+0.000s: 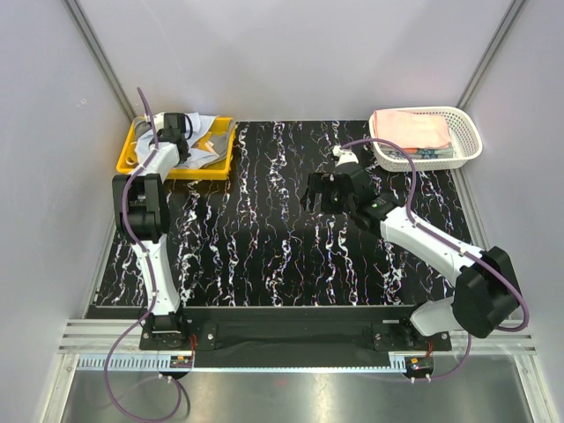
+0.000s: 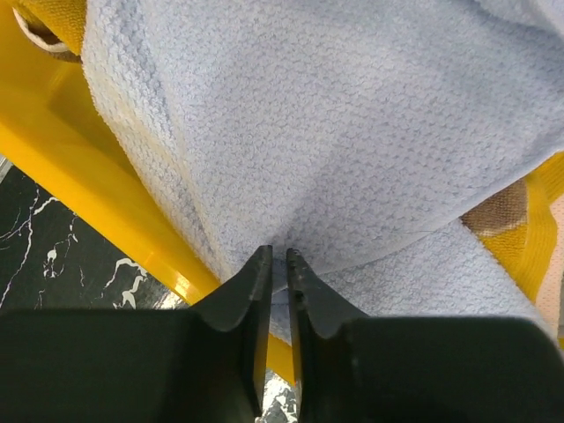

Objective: Fold and stack the towels
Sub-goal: Grab crumpled towel

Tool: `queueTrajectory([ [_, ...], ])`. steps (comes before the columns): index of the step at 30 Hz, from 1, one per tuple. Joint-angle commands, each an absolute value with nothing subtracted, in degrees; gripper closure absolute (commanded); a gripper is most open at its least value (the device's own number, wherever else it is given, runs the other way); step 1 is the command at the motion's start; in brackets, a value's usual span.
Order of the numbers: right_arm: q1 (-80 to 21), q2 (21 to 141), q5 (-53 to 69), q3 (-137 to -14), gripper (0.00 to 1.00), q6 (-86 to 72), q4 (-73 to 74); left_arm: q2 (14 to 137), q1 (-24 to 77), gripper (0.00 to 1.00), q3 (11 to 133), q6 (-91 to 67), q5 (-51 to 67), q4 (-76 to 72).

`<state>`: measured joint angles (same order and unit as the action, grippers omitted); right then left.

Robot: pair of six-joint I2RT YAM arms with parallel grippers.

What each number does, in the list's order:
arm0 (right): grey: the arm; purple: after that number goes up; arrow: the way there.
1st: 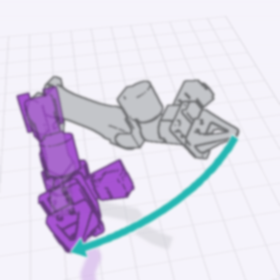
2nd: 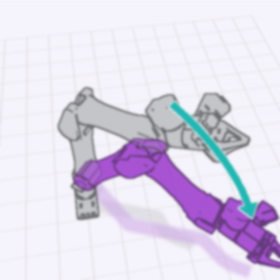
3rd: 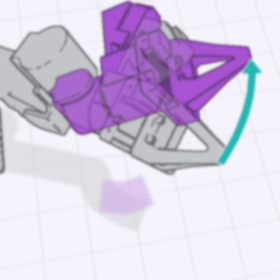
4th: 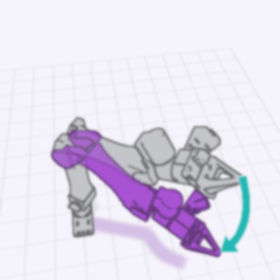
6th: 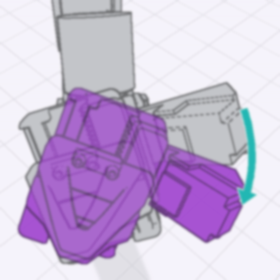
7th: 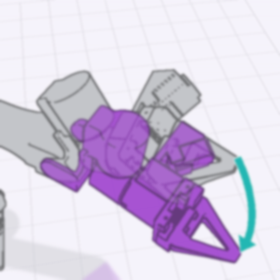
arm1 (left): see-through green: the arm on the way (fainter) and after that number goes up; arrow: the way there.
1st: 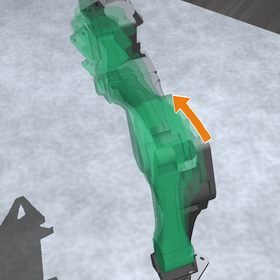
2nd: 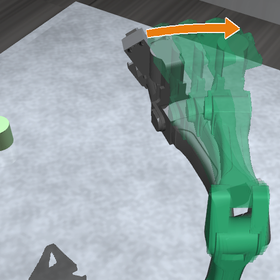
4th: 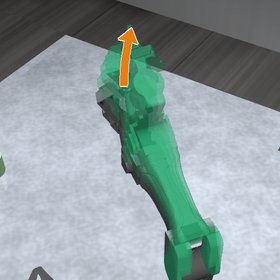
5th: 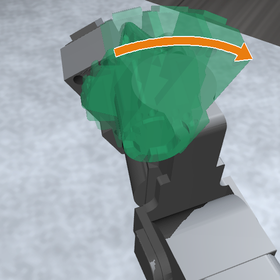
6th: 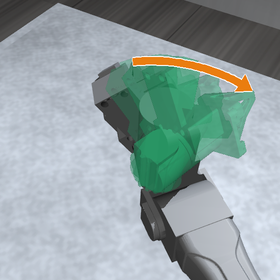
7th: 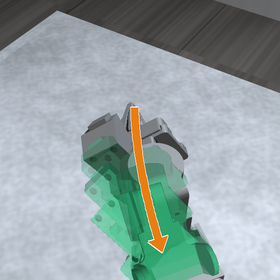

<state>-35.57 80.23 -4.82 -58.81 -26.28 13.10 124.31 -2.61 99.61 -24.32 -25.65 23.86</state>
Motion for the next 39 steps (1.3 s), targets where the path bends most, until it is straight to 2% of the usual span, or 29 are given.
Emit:
queueTrajectory([
  [1, -35.51, 80.51, -3.96, -59.24, 0.0, -26.89, 10.81, 124.63, -3.08, 0.93, 101.95, -24.7, -24.96, 21.89],
  [3, -35.51, 80.6, -3.96, -59.33, 0.0, -26.81, 10.72, 124.37, -3.25, 0.99, 102.04, -24.61, -24.79, 21.97],
  [6, -35.51, 80.77, -4.04, -59.41, 0.0, -26.72, 10.9, 123.75, -3.16, 0.99, 101.69, -24.52, -24.7, 21.88],
  [7, -35.59, 80.77, -4.04, -59.41, 0.0, -26.81, 10.99, 123.49, -3.25, 0.96, 101.6, -24.43, -24.78, 21.88],
  [8, -35.6, 80.68, -4.13, -59.41, 0.0, -26.81, 10.99, 123.31, -3.16, 0.8, 100.99, -24.52, -24.96, 21.88],
  [10, -35.51, 80.68, -4.22, -59.33, 0.0, -26.63, 10.9, 122.17, -3.16, 0.75, 100.11, -24.78, -25.23, 21.88],
  [12, -35.51, 80.77, -4.13, -59.33, 0.0, -26.72, 10.9, 120.85, -3.34, 0.59, 98.53, -25.05, -24.87, 21.27],
  [18, -35.51, 80.95, -4.13, -59.24, 0.0, -26.72, 10.9, 119.27, -3.43, 0.46, 95.89, -25.49, -23.56, 20.39],
  [20, -35.51, 80.95, -4.04, -59.24, 0.0, -26.72, 10.9, 119.62, -3.43, 0.46, 95.71, -25.4, -23.2, 20.48],
  [23, -35.51, 81.12, -4.22, -59.15, 0.0, -26.63, 10.81, 120.58, -3.69, 0.48, 96.06, -25.84, -22.33, 20.57],
  [25, -35.6, 81.39, -4.22, -59.15, 0.0, -26.72, 10.72, 121.02, -4.04, 0.61, 96.85, -26.19, -21.63, 20.65],
  [30, -35.51, 81.83, -3.78, -59.41, 0.0, -26.81, 10.64, 122.78, -4.57, 0.75, 98.78, -26.54, -19.69, 22.06],
  [31, -35.59, 81.91, -3.78, -59.41, 0.0, -26.72, 10.72, 123.04, -4.57, 0.82, 99.83, -26.72, -19.25, 22.58],
  [35, -35.59, 82.0, -3.78, -59.5, 0.0, -26.72, 10.72, 122.96, -4.57, 0.95, 100.46, -26.46, -18.81, 22.41],
  [37, -35.51, 82.09, -3.69, -59.5, 0.0, -26.81, 10.55, 122.17, -4.57, 1.0, 100.37, -26.11, -18.89, 21.8],
  [39, -35.51, 82.26, -3.69, -59.59, 0.0, -26.72, 10.46, 120.33, -4.57, 1.0, 100.37, -25.93, -18.98, 21.36],
])
